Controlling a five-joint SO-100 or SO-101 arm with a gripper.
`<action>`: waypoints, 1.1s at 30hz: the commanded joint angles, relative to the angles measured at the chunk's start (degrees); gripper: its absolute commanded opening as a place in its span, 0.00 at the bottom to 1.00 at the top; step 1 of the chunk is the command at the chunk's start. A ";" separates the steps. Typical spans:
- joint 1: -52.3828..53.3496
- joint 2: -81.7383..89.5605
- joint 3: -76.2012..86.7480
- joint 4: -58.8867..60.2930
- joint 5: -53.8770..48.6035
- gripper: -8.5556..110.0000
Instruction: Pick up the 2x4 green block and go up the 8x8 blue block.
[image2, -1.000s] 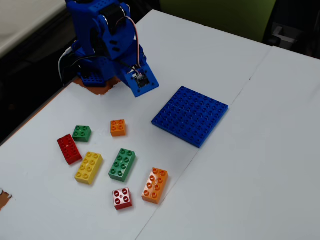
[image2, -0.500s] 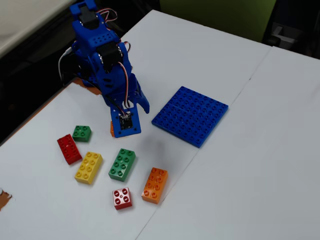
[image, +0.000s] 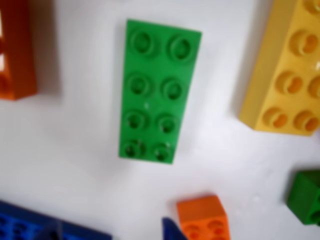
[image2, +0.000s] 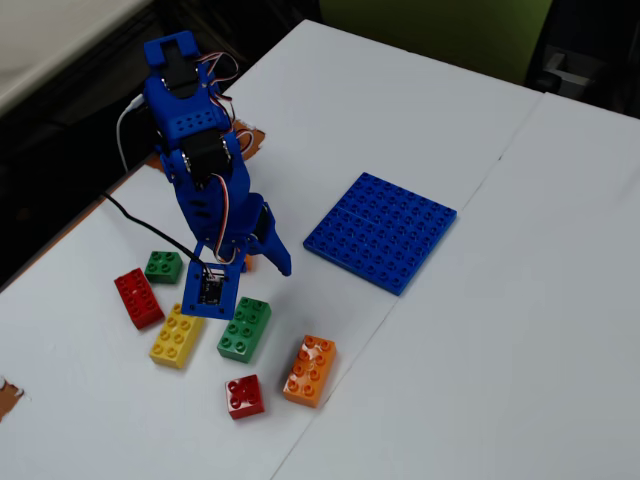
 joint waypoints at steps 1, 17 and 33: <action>0.97 -0.53 -3.87 -2.72 2.20 0.28; 5.45 -7.56 -7.65 -6.86 -3.43 0.27; 7.73 -11.78 -8.79 -12.39 -8.17 0.26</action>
